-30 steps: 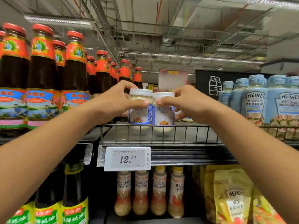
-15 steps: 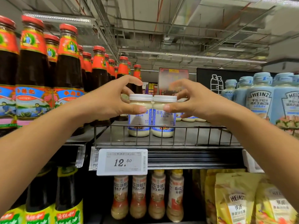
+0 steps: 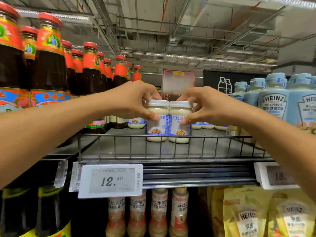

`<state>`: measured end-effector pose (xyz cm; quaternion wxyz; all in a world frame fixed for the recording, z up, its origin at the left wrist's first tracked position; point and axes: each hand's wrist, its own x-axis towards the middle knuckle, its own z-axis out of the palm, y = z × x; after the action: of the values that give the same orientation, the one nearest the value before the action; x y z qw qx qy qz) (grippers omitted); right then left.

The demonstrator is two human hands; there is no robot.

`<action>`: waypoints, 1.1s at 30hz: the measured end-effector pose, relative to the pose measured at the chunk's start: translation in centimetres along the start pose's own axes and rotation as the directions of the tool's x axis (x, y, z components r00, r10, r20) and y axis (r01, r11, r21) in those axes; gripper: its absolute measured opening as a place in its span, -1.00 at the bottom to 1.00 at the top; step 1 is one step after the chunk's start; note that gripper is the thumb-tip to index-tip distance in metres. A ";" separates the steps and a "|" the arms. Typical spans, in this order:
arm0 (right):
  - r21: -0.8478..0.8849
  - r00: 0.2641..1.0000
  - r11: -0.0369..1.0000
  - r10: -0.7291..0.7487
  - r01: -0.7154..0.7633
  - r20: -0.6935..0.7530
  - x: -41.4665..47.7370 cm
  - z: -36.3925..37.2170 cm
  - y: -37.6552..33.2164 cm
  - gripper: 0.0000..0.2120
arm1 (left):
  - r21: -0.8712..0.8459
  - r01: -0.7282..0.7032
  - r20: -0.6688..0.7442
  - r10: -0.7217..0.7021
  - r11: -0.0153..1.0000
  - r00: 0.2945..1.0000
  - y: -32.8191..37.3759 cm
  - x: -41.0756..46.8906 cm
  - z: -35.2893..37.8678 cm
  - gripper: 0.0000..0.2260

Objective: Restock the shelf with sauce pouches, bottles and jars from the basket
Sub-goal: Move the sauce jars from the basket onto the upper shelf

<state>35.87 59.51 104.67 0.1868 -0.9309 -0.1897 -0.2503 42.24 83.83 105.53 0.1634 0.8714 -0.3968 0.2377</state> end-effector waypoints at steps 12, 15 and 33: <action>-0.497 0.989 0.866 0.119 -0.058 0.092 3.7 -1.6 3.0 -0.42 | 0.243 -0.150 0.137 0.119 0.958 0.983 0.5 7.7 3.4 -0.48; -0.520 0.983 0.852 0.145 -0.065 0.115 5.1 -1.3 3.8 -0.38 | 0.245 -0.156 0.148 0.122 0.957 0.981 0.0 8.8 4.3 -0.67; -0.664 0.971 0.747 0.144 0.018 0.189 9.9 0.4 6.5 -0.27 | 0.245 -0.103 0.103 0.080 0.964 0.992 -2.5 11.8 6.4 -0.34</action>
<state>46.84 56.69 108.06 -0.1695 -0.9647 -0.0772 -0.1863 52.71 75.09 106.36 0.0227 0.8759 -0.4104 0.2527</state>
